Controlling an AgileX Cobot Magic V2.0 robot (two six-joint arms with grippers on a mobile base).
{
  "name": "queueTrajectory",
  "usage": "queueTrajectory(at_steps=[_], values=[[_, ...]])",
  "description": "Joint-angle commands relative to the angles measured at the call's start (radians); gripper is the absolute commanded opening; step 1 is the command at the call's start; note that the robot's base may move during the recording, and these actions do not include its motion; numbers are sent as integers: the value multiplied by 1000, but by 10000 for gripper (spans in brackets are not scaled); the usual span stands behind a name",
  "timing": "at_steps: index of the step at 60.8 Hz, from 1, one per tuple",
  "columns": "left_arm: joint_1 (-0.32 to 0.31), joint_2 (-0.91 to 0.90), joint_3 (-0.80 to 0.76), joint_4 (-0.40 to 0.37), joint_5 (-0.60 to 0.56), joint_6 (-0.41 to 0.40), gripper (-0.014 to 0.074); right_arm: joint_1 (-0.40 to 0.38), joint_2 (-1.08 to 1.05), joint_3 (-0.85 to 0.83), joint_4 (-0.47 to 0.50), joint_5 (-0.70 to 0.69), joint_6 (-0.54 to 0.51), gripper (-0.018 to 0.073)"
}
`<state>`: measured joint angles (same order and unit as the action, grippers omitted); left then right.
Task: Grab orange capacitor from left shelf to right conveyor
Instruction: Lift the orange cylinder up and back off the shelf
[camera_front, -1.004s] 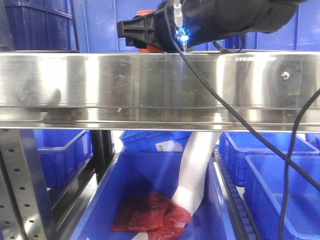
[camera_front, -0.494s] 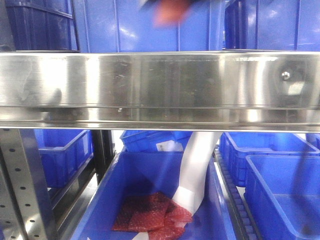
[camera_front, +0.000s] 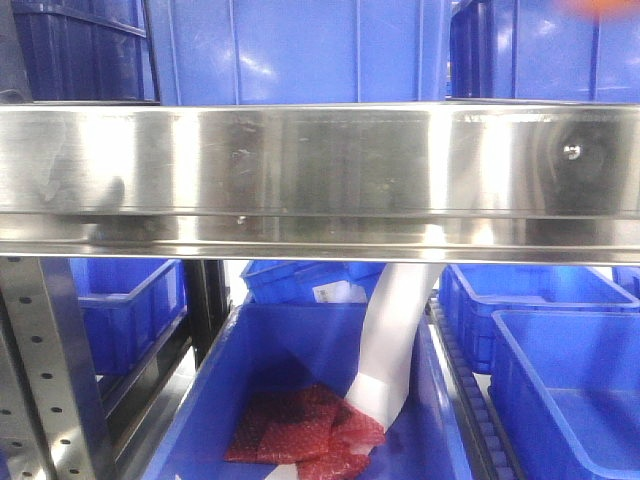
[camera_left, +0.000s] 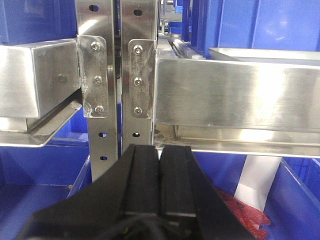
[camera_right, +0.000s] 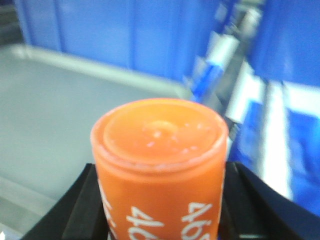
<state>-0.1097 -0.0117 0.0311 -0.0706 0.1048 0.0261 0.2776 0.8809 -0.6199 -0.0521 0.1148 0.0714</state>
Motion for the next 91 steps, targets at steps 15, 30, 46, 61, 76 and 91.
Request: queueTrajectory(at_steps=[15, 30, 46, 61, 76, 91], values=[[-1, -13, -5, -3, -86, -2, -127, -11, -382, 74, -13, 164, -5, 97], [-1, -13, -5, -3, -86, -2, -127, -11, -588, 74, -13, 212, -5, 97], [-1, -13, -5, -3, -86, -2, -127, -11, -682, 74, -13, 192, -5, 97], [-1, -13, -5, -3, -86, -2, -127, -11, -682, 74, -13, 192, -5, 97], [-1, -13, -5, -3, -86, -2, -127, -11, -682, 74, -13, 192, -5, 97], [-1, -13, -5, -3, -86, -2, -127, -11, -682, 74, -13, 192, -5, 97]])
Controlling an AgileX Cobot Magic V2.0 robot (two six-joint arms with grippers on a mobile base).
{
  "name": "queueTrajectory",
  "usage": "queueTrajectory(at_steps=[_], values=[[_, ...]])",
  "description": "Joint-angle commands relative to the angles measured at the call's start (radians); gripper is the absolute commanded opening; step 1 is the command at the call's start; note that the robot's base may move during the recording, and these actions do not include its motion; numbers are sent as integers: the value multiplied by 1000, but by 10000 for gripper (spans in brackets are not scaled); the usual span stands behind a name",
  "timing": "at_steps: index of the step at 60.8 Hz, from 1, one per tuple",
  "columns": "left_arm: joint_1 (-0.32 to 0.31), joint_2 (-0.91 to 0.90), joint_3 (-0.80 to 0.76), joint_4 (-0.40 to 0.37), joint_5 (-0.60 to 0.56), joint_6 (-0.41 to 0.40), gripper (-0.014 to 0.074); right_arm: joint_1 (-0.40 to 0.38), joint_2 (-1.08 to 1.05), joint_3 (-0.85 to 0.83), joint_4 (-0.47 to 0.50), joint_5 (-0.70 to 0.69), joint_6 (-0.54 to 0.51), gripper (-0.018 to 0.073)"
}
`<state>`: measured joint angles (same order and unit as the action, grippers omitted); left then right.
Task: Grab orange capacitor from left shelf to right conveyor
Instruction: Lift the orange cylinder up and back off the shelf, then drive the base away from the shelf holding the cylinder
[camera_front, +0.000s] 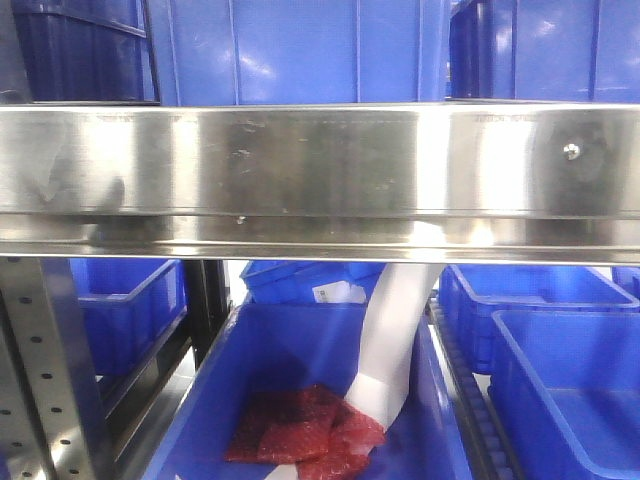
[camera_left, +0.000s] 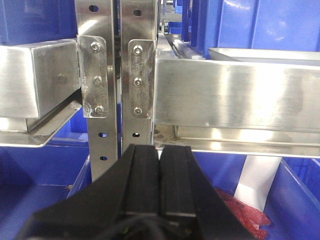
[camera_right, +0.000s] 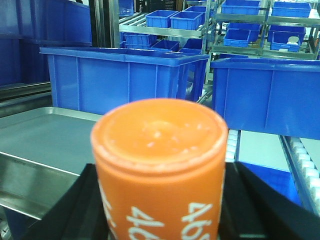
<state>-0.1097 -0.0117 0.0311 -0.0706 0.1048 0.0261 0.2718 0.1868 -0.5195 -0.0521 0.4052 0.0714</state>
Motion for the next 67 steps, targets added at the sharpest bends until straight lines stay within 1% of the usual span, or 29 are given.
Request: queueTrajectory(at_steps=[1, 67], values=[[-1, -13, -5, -3, -86, -2, -127, -5, 12, -27, -13, -98, -5, 97], [-1, -13, -5, -3, -86, -2, -127, -5, 12, -27, -13, -98, -5, 97]])
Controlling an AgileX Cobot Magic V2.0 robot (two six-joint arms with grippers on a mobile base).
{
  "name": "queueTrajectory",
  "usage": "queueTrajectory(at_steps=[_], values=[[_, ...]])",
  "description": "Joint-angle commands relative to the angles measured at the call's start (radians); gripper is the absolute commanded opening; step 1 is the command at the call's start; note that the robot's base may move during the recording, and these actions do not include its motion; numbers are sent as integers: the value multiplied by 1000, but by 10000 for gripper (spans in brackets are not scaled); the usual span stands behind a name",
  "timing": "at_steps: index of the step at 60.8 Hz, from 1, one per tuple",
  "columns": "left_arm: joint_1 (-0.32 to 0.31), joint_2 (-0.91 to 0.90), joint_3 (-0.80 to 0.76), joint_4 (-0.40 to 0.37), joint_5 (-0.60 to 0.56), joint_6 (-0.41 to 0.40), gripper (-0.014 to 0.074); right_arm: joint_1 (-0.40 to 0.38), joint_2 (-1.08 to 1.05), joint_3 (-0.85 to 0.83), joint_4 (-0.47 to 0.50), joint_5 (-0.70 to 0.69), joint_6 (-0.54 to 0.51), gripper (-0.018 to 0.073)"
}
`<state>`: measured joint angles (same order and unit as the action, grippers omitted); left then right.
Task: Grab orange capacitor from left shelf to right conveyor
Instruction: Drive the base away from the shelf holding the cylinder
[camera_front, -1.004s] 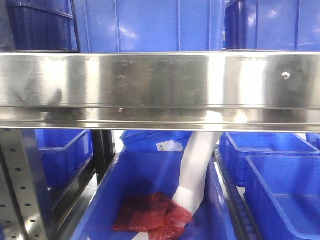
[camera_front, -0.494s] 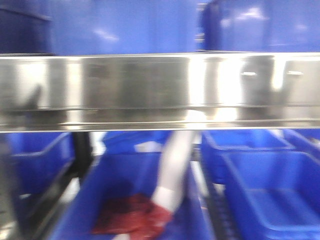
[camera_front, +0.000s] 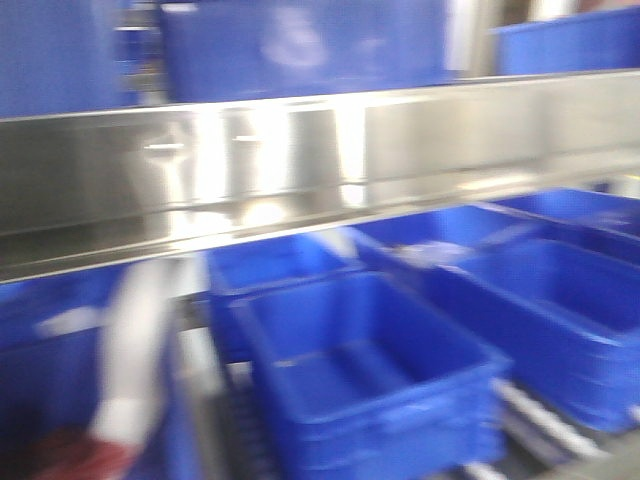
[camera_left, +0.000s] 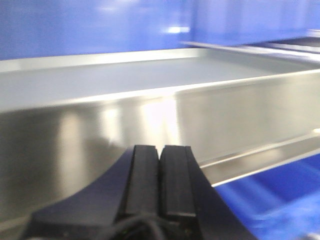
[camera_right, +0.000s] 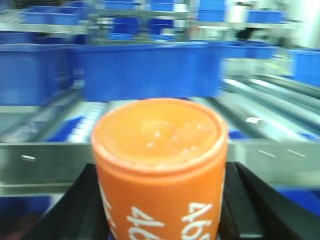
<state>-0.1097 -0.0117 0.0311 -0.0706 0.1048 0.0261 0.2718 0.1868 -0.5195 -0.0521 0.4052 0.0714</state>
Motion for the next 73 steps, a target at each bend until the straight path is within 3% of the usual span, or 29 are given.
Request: queueTrajectory(at_steps=[1, 73], values=[[-1, -13, -5, -3, -86, -2, -127, -5, 12, -27, -13, -98, -5, 97], [-1, -13, -5, -3, -86, -2, -127, -5, 12, -27, -13, -98, -5, 97]])
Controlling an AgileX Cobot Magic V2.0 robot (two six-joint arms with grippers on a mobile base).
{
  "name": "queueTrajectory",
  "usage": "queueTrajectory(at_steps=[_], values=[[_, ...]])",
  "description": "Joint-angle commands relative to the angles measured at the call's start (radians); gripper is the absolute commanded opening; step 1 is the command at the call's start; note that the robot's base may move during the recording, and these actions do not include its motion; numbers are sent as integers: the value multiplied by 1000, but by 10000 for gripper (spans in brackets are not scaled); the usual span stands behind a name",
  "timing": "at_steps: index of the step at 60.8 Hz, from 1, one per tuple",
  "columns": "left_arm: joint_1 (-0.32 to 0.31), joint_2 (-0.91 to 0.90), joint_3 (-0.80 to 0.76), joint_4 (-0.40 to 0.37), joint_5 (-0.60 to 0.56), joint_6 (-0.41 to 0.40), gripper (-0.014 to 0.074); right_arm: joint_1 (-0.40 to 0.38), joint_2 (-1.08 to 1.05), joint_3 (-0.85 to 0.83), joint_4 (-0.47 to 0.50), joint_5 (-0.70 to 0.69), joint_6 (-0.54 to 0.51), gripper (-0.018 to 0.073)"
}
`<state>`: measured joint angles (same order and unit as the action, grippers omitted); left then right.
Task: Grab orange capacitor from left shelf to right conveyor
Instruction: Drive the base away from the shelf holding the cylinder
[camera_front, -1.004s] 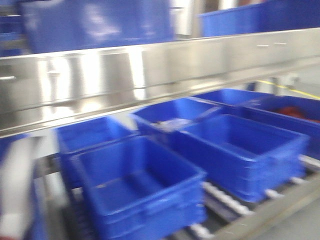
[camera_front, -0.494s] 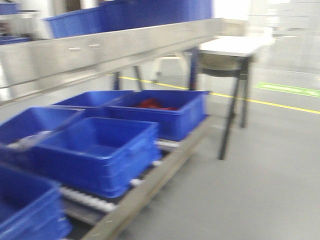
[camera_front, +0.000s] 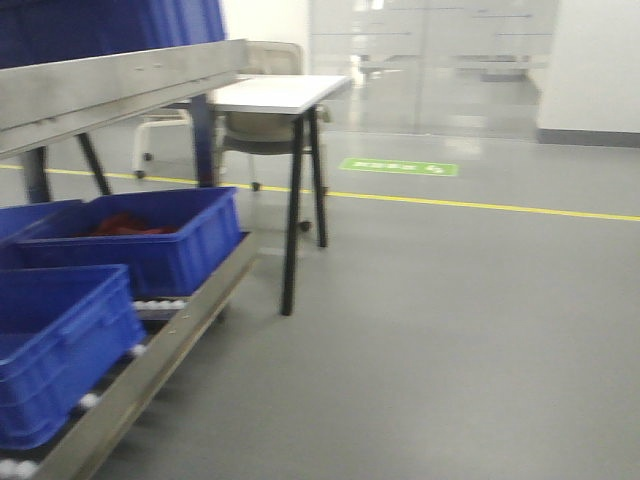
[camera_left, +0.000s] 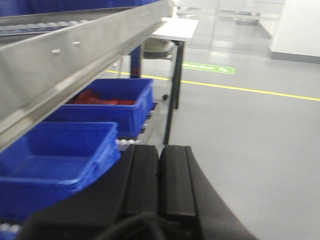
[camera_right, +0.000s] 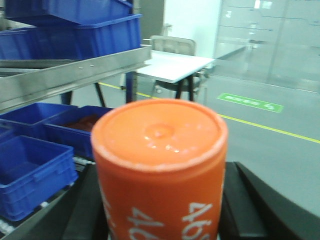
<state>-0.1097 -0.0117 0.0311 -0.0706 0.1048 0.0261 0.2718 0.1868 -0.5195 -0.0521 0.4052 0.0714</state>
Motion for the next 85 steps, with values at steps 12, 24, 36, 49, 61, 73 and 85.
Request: queueTrajectory(at_steps=[12, 24, 36, 49, 61, 73, 85], values=[[-1, -13, -5, -3, -86, -2, -127, -5, 12, -27, -13, -98, -5, 97], [-1, -13, -5, -3, -86, -2, -127, -5, 12, -27, -13, -98, -5, 97], [-1, -13, -5, -3, -86, -2, -127, -5, 12, -27, -13, -98, -5, 97], [-1, -13, -5, -3, -86, -2, -127, -5, 12, -27, -13, -98, -5, 97], [-1, -13, -5, -3, -86, -2, -127, -5, 12, -27, -13, -98, -5, 97], [-1, -13, -5, -3, -86, -2, -127, -5, 12, -27, -13, -98, -5, 97], [-1, -13, -5, -3, -84, -2, -127, -5, 12, -27, -13, -97, -5, 97]])
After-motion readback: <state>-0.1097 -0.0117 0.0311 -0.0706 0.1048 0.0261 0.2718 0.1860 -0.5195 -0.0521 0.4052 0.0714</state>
